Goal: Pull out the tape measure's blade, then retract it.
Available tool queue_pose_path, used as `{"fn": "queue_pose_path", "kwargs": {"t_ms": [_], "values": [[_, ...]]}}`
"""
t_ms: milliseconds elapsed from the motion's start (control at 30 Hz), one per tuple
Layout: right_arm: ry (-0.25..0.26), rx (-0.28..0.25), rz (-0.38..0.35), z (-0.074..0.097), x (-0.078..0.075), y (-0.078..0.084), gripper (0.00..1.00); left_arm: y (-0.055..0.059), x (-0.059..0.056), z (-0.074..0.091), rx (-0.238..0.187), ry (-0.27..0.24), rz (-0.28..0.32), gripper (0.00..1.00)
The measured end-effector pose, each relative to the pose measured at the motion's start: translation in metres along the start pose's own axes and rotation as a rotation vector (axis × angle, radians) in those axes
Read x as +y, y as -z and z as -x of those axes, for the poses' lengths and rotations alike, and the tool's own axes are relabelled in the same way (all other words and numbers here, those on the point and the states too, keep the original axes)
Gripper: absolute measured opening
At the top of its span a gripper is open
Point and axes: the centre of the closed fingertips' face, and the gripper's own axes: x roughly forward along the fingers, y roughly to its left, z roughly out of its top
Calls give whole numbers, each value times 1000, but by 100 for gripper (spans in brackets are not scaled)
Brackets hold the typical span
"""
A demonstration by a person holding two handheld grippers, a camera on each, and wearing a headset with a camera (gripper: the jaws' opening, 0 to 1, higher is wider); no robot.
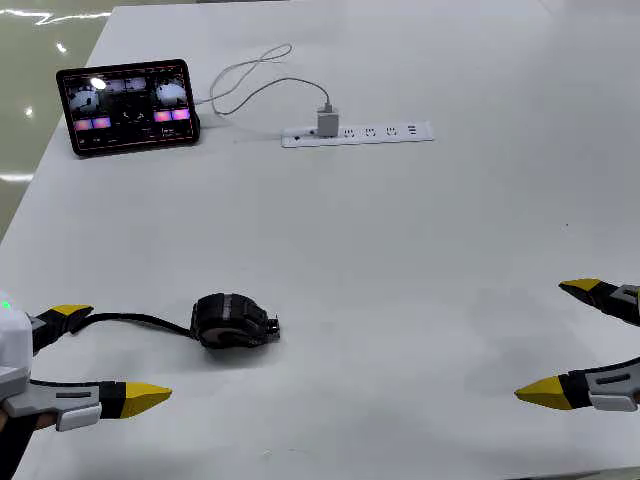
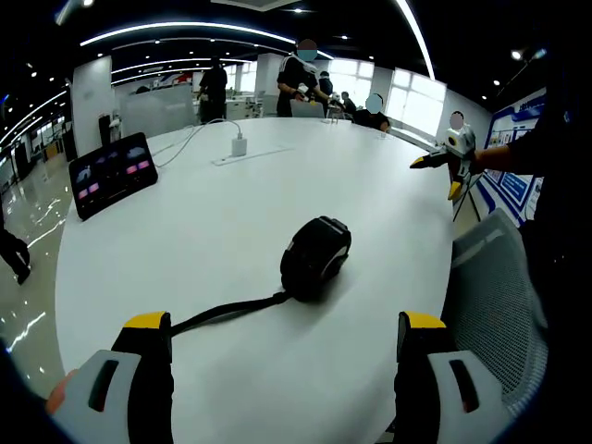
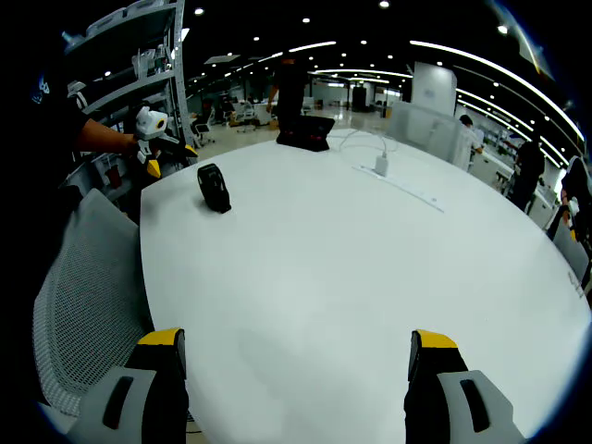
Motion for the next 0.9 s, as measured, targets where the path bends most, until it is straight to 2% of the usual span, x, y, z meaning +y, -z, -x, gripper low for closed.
{"fn": "queue_pose_path", "kwargs": {"t_ms": [433,567,900], "values": [[-7,3,-23,2,3,3,99,4,-3,-1,18,22,13,99],[-6,-7,-25,2,4,1,99,4,-3,-1,14,15,9,99],[-10,6,-11,3,5,4,99,2,0,1,16,9,4,99]]}}
